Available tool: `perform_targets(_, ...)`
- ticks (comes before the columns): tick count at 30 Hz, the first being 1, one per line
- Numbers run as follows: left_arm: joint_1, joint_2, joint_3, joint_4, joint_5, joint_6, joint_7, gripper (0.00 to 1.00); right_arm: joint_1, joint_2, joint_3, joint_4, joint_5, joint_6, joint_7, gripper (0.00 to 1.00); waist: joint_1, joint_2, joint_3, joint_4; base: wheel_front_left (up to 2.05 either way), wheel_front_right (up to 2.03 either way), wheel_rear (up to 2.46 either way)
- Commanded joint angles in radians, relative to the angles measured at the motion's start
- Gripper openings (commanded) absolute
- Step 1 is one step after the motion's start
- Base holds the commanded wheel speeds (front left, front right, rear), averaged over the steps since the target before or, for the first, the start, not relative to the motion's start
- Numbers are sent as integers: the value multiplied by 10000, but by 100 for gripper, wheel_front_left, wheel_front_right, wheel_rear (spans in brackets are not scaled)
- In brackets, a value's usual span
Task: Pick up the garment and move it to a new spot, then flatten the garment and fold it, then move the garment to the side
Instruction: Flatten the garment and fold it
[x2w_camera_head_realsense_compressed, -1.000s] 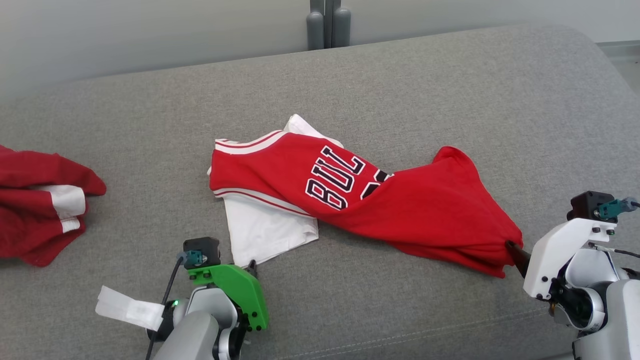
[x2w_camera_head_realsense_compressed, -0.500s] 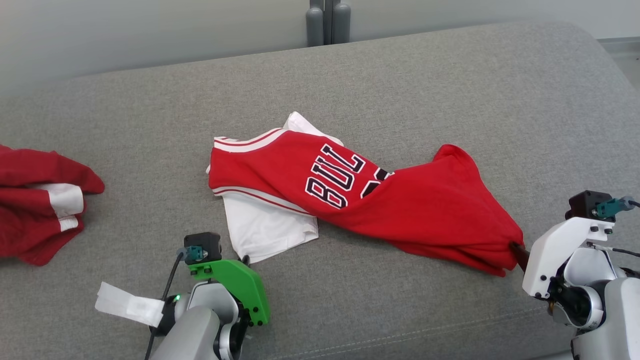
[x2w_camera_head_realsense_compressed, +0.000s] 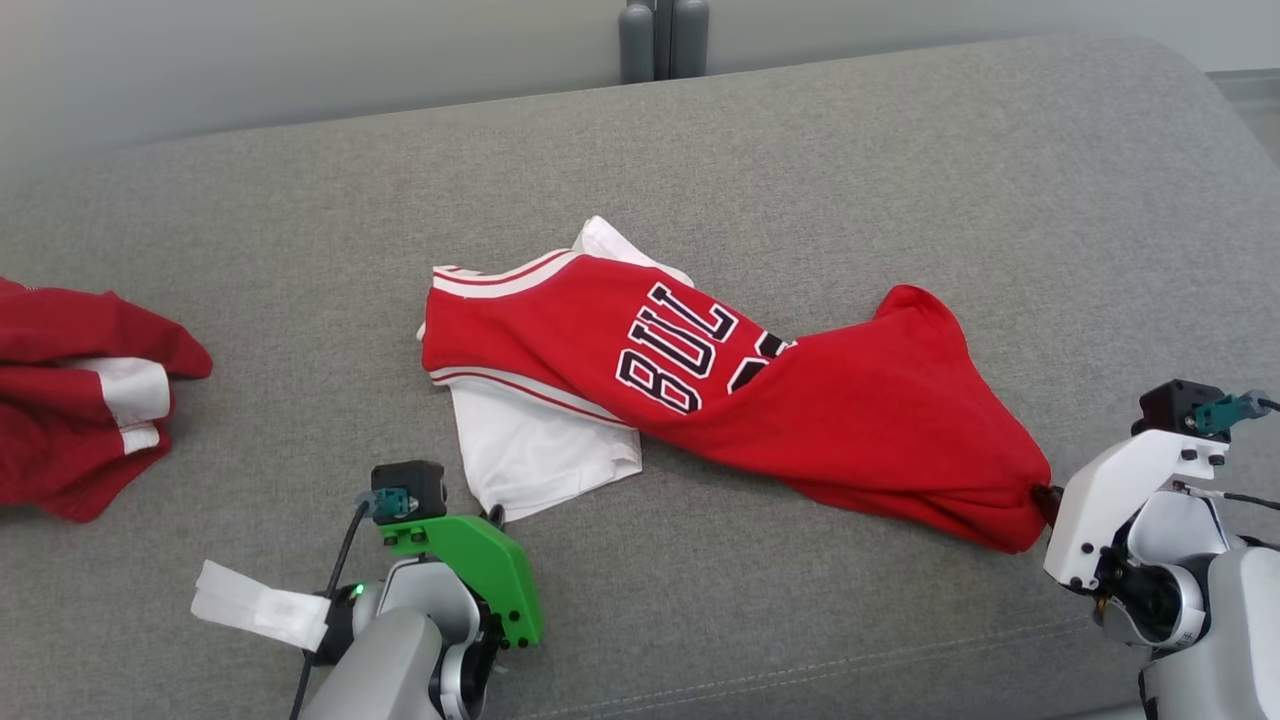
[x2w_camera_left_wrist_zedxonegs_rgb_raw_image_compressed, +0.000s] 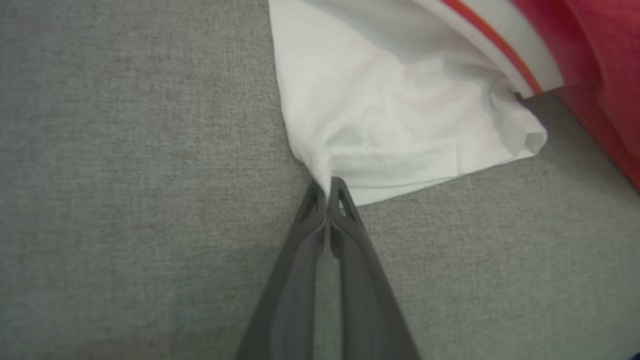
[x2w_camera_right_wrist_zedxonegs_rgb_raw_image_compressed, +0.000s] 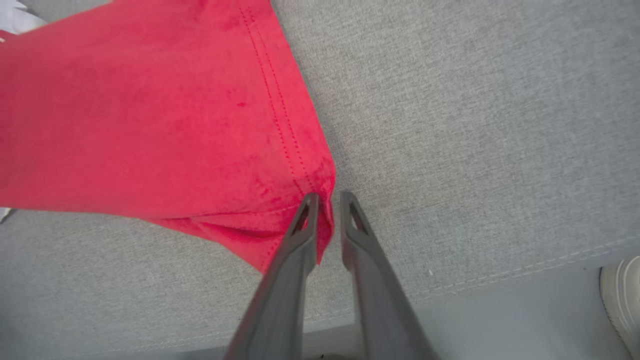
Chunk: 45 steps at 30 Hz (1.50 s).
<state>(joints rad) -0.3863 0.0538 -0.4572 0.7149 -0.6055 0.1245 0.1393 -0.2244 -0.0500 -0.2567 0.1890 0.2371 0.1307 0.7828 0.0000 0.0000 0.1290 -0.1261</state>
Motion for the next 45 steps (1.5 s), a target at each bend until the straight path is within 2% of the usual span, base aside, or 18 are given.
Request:
perform_targets(1,-118,78,-43,75,-16,66,32,0,-105,-10,2,64,77,0,-45,18,0,0,16,17,0,0,0)
perform_targets(2,-111,84,-51,76,-19,72,39,0,-109,-10,26,107,108,0,-65,3,0,0,19,22,0,0,0)
perform_targets(3,-109,93,-58,79,-21,84,37,0,-123,-10,42,154,155,0,-83,0,0,0,19,25,0,0,0)
perform_targets(13,-187,127,257,-334,-323,19,-561,0,-223,-10,117,98,585,0,-434,0,0,0,-232,-2,0,0,0)
perform_targets(21,-284,231,833,-1403,-688,120,-1163,0,-348,-11,196,-140,1642,0,-574,0,0,0,-570,81,0,0,0)
perform_targets(29,-409,552,1264,-2922,-719,623,-1377,0,-785,-13,461,-383,3085,0,-843,0,0,0,-849,147,0,0,0)
perform_targets(34,-639,811,1600,-3729,-599,950,-1616,0,-1354,-5,781,-402,2960,0,-1053,0,0,0,-978,116,0,0,0)
perform_targets(43,-1068,1060,1889,-4226,-599,1148,-1726,0,-2212,-11,1372,-185,2825,0,-1282,0,0,0,-1204,-62,0,0,0)
perform_targets(45,-1107,1055,1982,-4247,-684,1230,-1698,0,-2452,-4,1927,-57,2772,0,-1225,0,0,0,-1136,-155,0,0,0)
